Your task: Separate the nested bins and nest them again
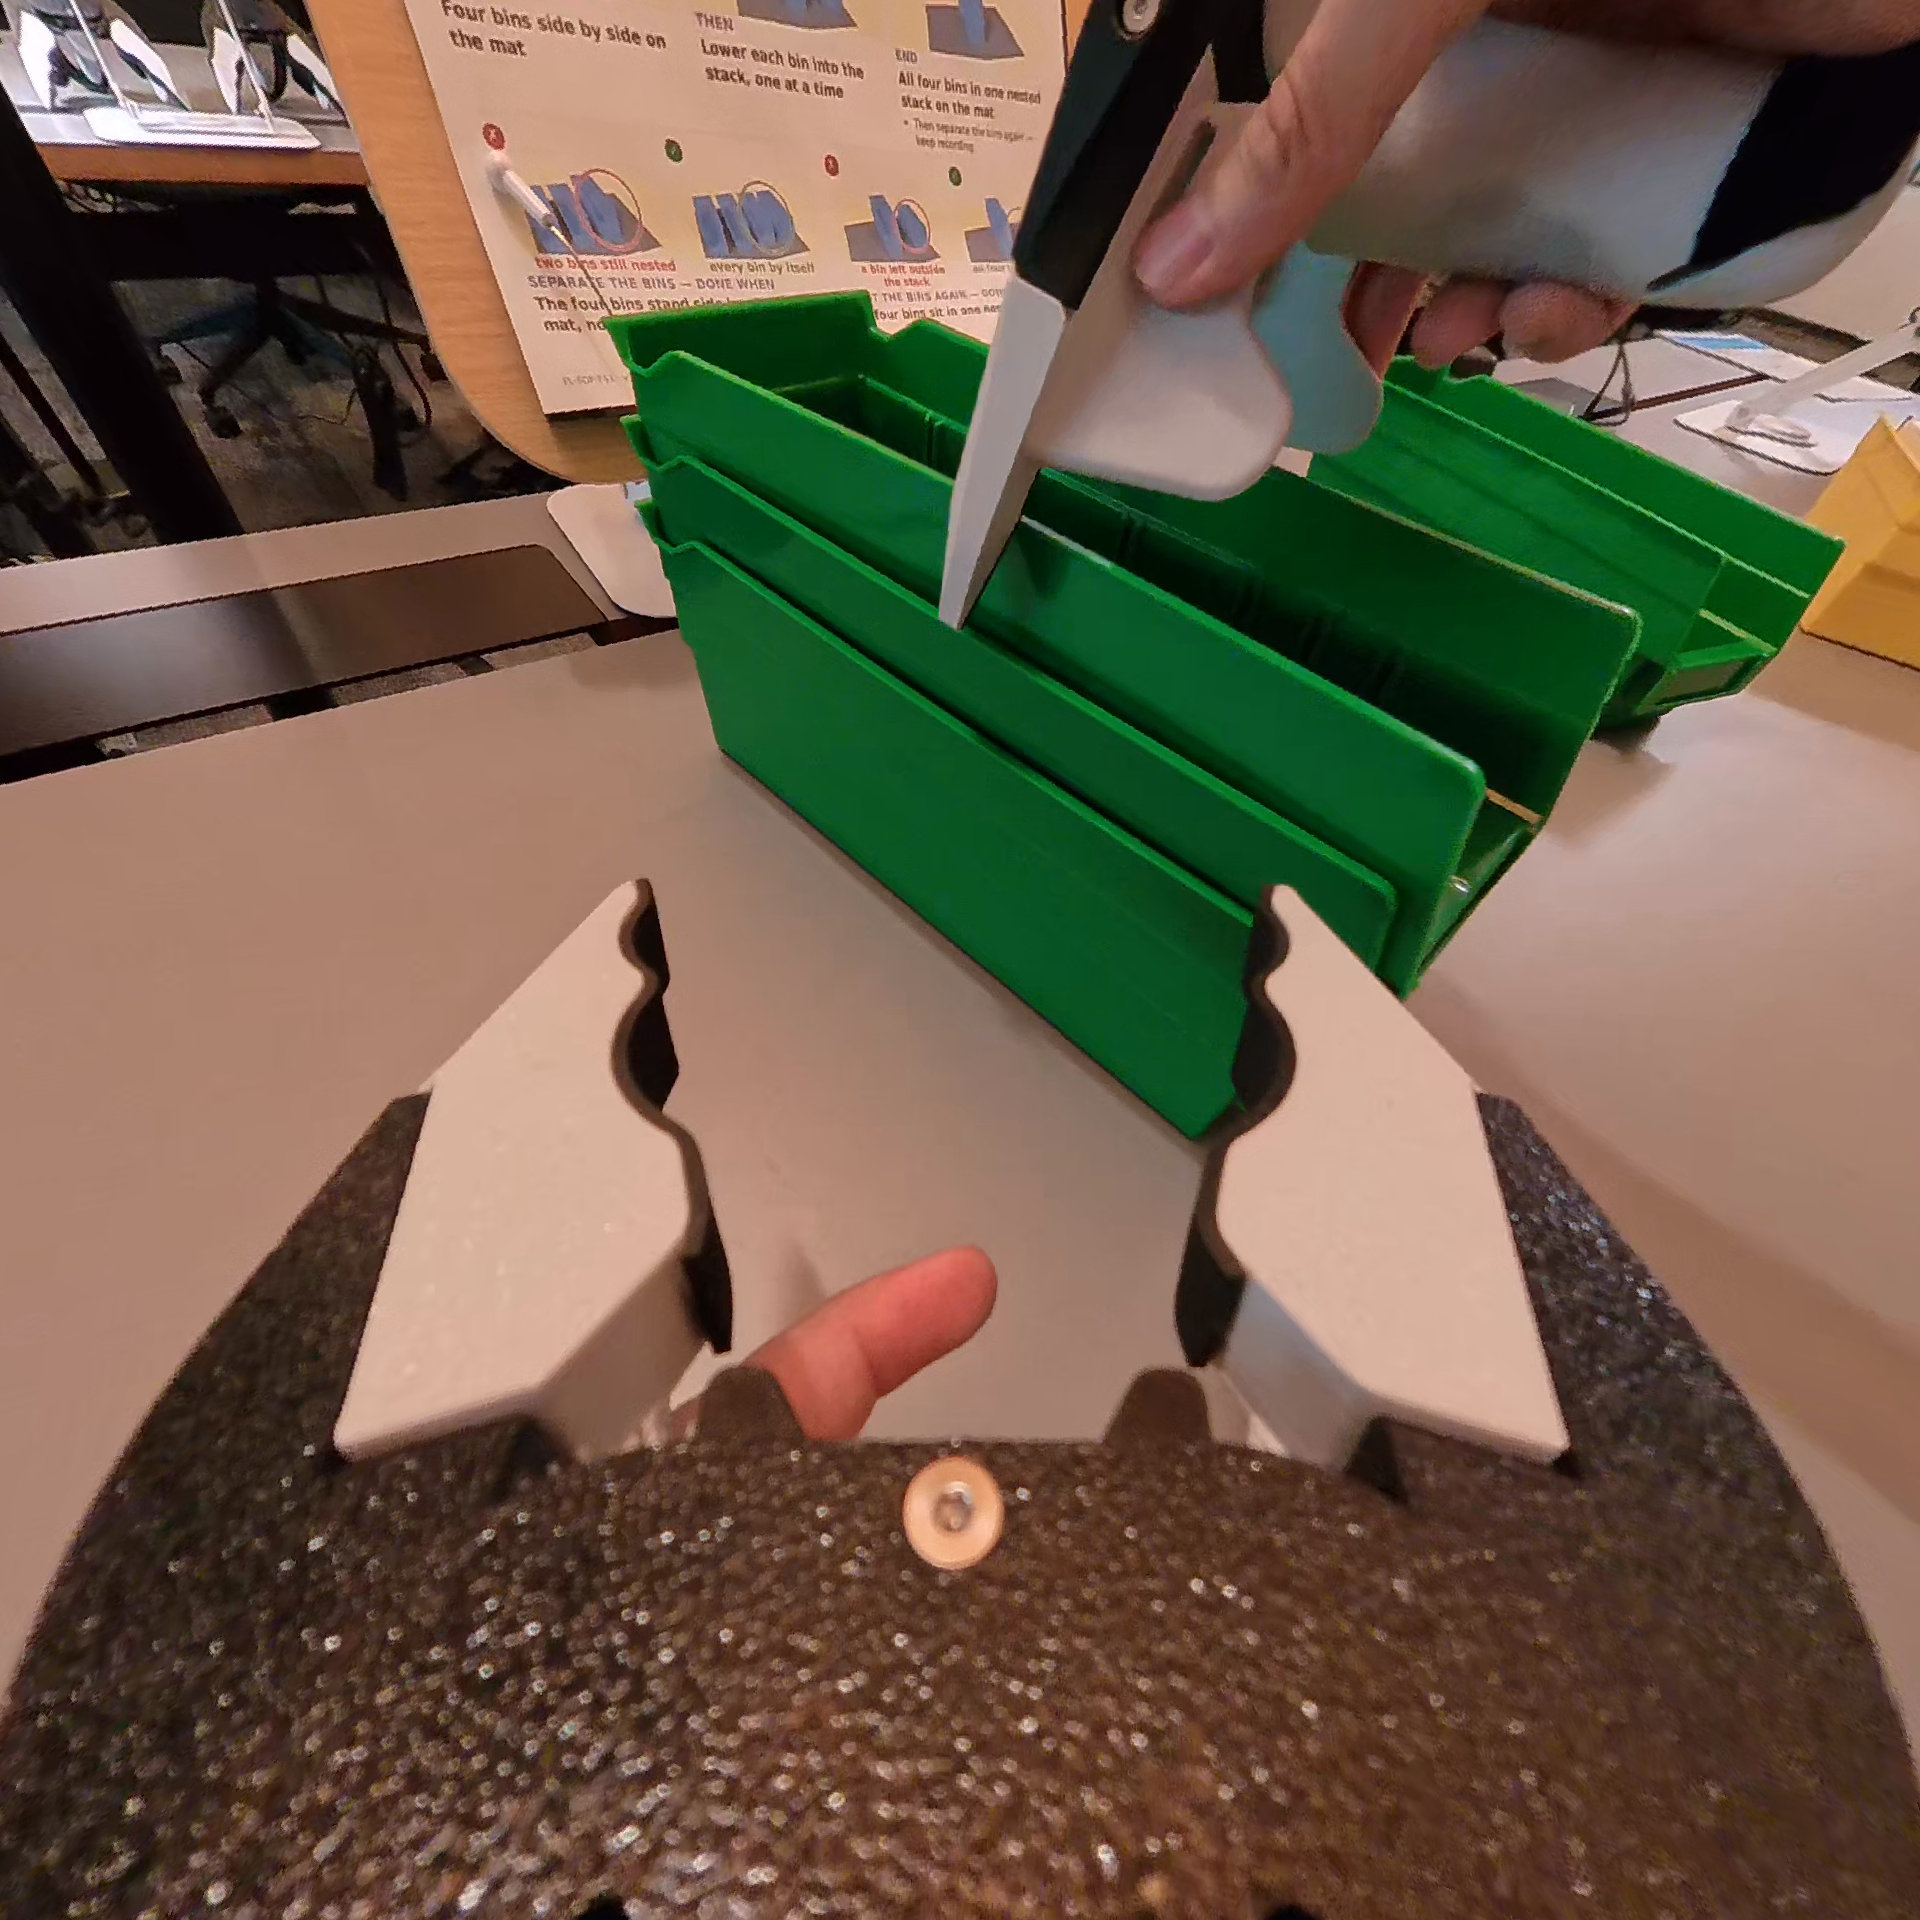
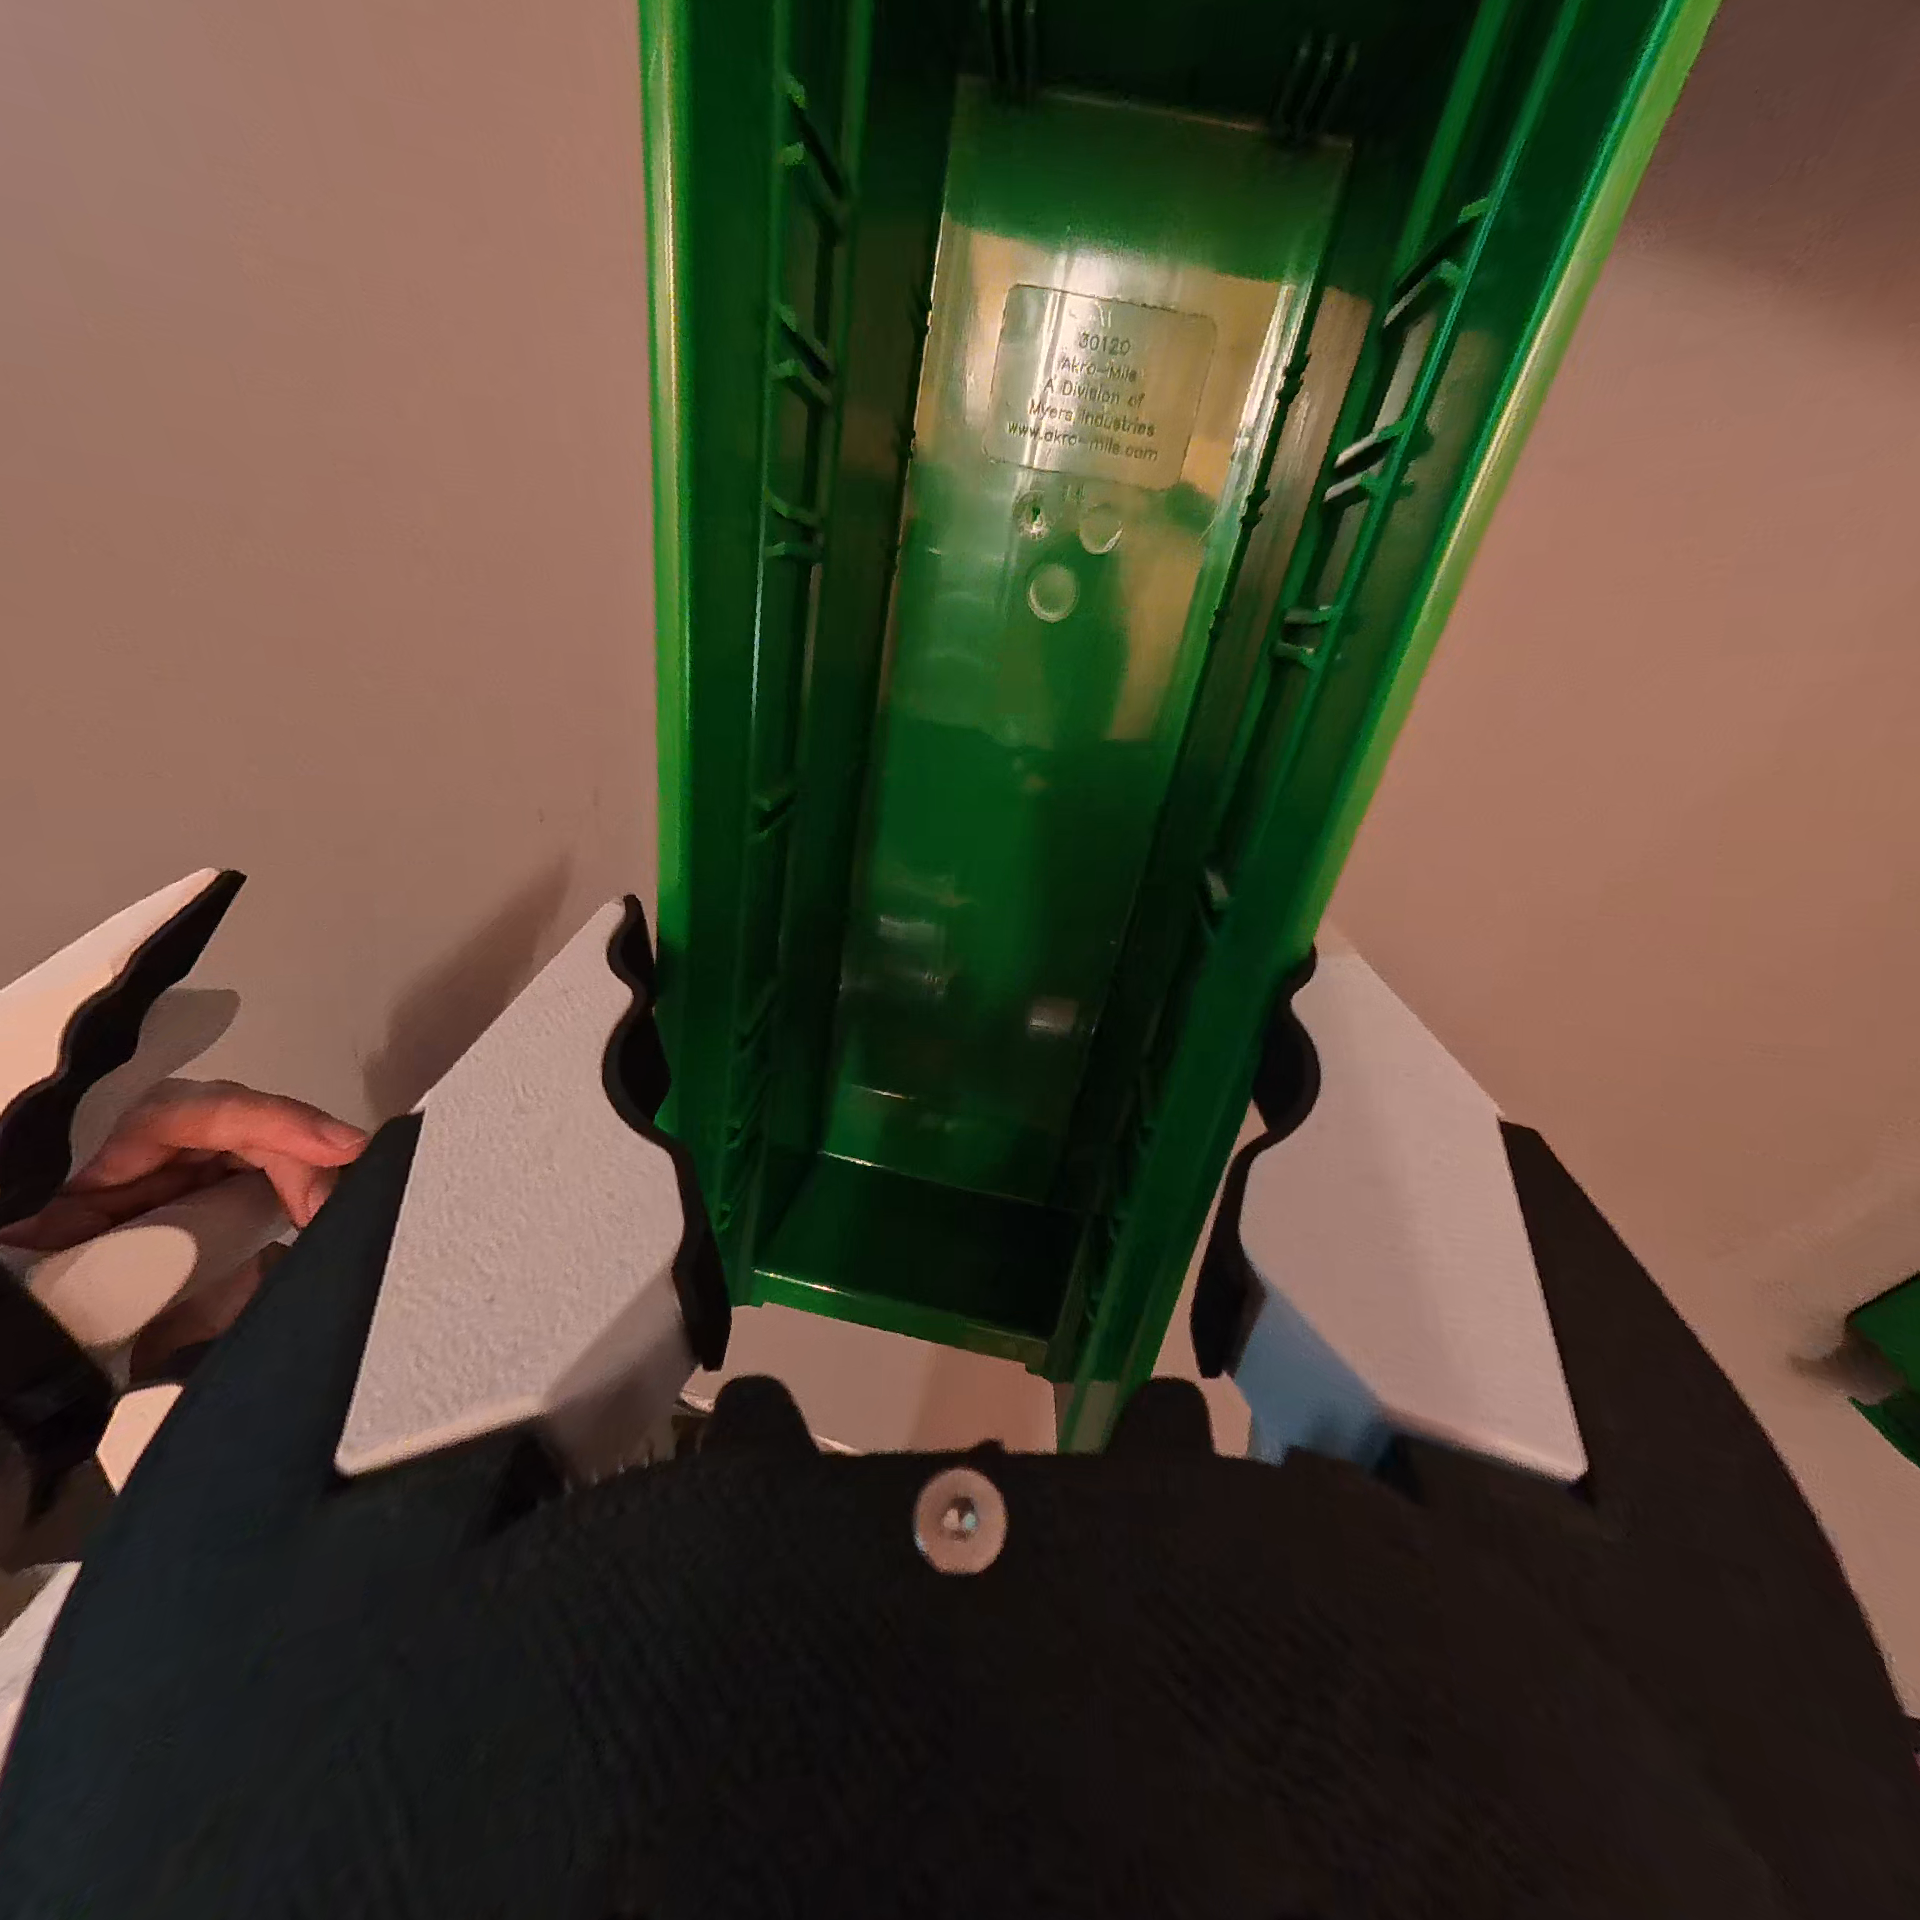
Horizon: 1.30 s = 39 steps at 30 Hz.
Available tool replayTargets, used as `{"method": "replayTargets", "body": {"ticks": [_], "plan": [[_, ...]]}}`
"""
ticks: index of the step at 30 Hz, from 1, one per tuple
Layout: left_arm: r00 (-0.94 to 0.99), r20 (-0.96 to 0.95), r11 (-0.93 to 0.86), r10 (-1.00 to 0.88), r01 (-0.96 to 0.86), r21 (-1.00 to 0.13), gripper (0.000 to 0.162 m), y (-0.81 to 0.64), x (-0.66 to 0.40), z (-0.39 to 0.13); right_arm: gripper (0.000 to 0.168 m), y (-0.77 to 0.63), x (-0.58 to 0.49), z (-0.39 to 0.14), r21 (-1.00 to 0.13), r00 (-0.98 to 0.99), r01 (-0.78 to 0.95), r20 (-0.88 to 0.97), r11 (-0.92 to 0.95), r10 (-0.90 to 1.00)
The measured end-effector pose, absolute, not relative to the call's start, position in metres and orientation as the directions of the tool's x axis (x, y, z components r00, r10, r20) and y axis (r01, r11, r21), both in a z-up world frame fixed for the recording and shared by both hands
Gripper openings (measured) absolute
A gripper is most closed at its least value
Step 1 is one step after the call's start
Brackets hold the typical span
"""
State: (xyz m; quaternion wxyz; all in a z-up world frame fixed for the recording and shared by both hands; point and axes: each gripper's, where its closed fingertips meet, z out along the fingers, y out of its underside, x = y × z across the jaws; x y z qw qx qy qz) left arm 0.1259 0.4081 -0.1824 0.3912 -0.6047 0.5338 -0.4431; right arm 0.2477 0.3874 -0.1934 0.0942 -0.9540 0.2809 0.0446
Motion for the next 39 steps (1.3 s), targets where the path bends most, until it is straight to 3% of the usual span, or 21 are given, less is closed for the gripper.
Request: {"method": "replayTargets", "body": {"ticks": [15,39], "plan": [[0.041,0.124,-0.131,-0.991,-0.296,-0.946,0.109,0.411,0.125,-0.182,0.107,0.377,0.246,-0.181,-0.071,0.847,-0.526,-0.135,-0.848,-0.514],[0.042,0.125,-0.132,-0.991,-0.285,-0.95,0.109,0.411,0.123,-0.179,0.105,0.373,0.245,-0.168,-0.062,0.856,-0.51,-0.134,-0.858,-0.499]]}}
